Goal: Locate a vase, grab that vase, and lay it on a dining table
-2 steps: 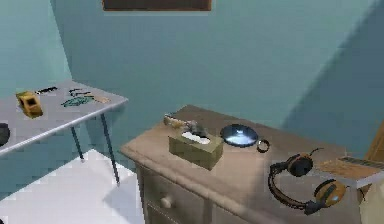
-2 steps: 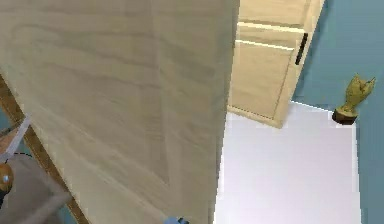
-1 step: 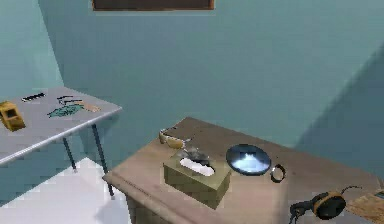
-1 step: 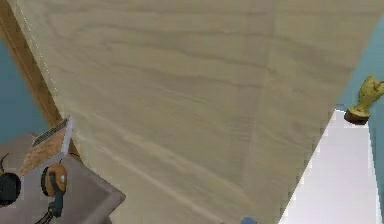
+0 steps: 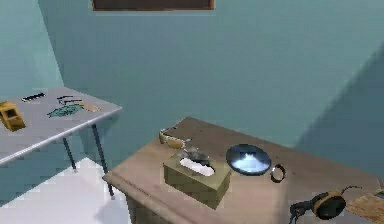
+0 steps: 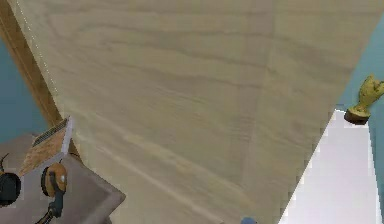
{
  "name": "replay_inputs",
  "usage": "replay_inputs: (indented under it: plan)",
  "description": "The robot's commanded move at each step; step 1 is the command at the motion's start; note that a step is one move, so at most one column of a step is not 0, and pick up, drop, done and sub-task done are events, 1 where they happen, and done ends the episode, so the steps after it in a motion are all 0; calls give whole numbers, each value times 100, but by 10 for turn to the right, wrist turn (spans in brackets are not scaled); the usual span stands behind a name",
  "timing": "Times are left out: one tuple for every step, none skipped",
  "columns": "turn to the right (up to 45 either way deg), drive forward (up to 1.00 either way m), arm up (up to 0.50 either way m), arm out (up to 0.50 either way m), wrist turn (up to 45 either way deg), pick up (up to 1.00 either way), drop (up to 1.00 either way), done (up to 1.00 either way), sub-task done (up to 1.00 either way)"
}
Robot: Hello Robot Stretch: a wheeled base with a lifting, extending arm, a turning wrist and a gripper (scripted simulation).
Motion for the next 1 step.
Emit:
replay_inputs:
  plan:
    - [60,0,0,0,0,0,0,0,0]
